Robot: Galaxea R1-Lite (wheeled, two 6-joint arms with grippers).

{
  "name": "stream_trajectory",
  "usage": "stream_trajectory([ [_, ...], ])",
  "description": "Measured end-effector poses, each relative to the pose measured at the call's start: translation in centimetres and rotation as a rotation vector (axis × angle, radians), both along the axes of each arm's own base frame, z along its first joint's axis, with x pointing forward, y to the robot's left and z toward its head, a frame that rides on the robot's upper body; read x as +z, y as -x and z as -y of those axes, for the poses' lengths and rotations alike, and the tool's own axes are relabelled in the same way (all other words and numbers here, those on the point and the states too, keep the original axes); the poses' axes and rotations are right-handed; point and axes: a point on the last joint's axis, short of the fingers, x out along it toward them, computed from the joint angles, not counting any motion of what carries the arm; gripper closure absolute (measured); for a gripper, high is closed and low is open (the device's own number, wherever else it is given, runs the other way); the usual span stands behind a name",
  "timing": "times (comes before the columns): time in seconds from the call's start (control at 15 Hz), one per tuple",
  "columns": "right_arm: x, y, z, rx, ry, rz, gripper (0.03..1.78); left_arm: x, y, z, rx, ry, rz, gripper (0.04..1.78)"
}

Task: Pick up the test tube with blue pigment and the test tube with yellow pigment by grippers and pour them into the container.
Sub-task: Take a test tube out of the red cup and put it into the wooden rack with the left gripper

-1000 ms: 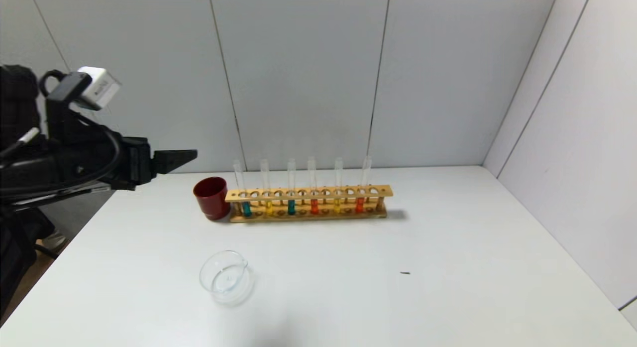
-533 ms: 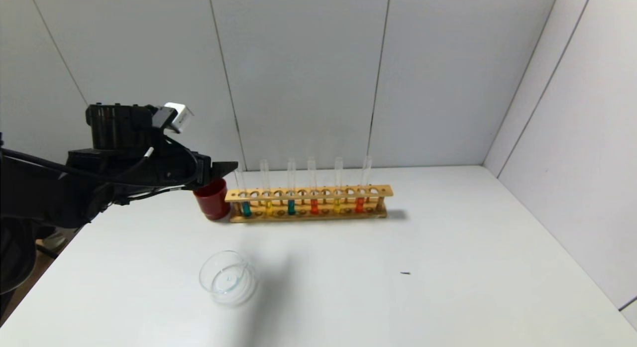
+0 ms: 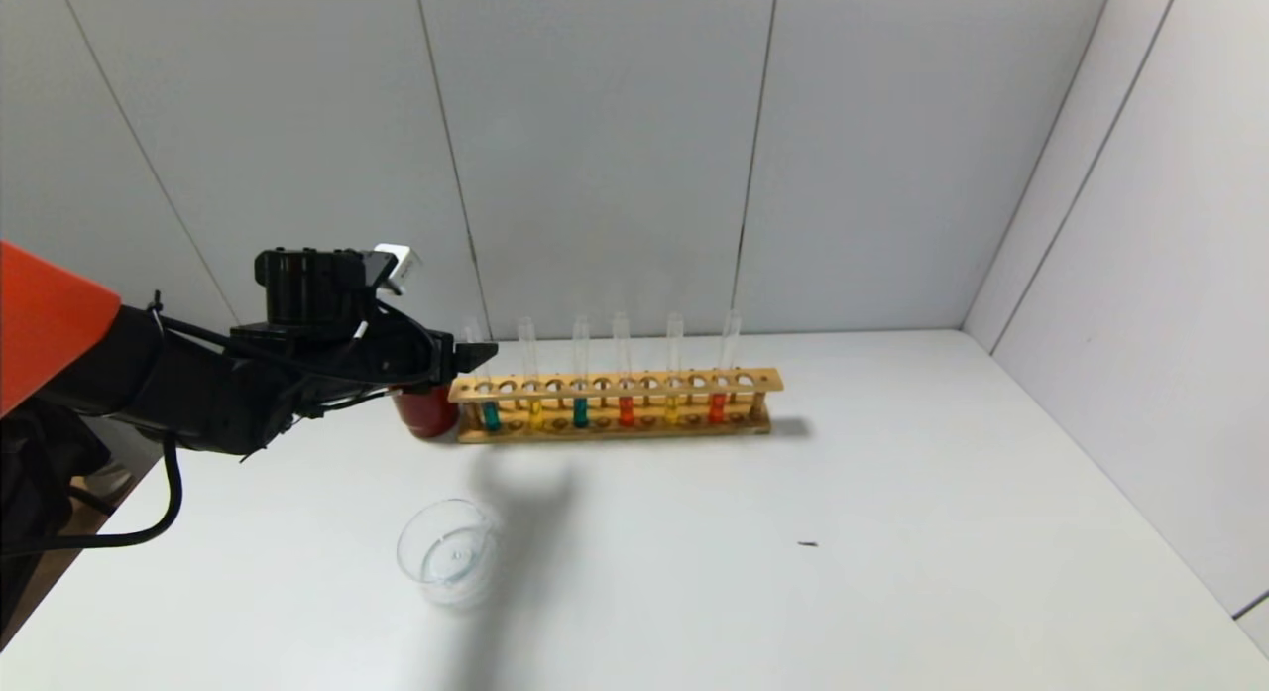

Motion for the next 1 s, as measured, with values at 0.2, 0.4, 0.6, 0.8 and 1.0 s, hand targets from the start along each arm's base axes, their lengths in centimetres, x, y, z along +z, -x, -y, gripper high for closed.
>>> stream_trajectory([
  [0.2,0.0,0.0,0.0,0.0,0.0,0.0,0.06,-1.0,-1.2,0.4,-0.005,0.001,-0.001,0.07],
  [0.4,0.0,0.0,0.0,0.0,0.0,0.0,0.06,-1.8,-1.7,0.6,-0.007,-0.003,-0.018,0.07],
  [0.6,0.0,0.0,0.0,0.0,0.0,0.0,0.06,-2.5,-2.1,0.6,-0.007,-0.007,-0.03,0.13],
  [0.8,0.0,0.0,0.0,0.0,0.0,0.0,0.06,-2.9,-2.5,0.8,-0.01,-0.01,-0.033,0.42],
  [1.0,0.0,0.0,0.0,0.001,0.0,0.0,0.06,-3.2,-3.0,1.3,-0.017,-0.011,-0.033,0.94],
])
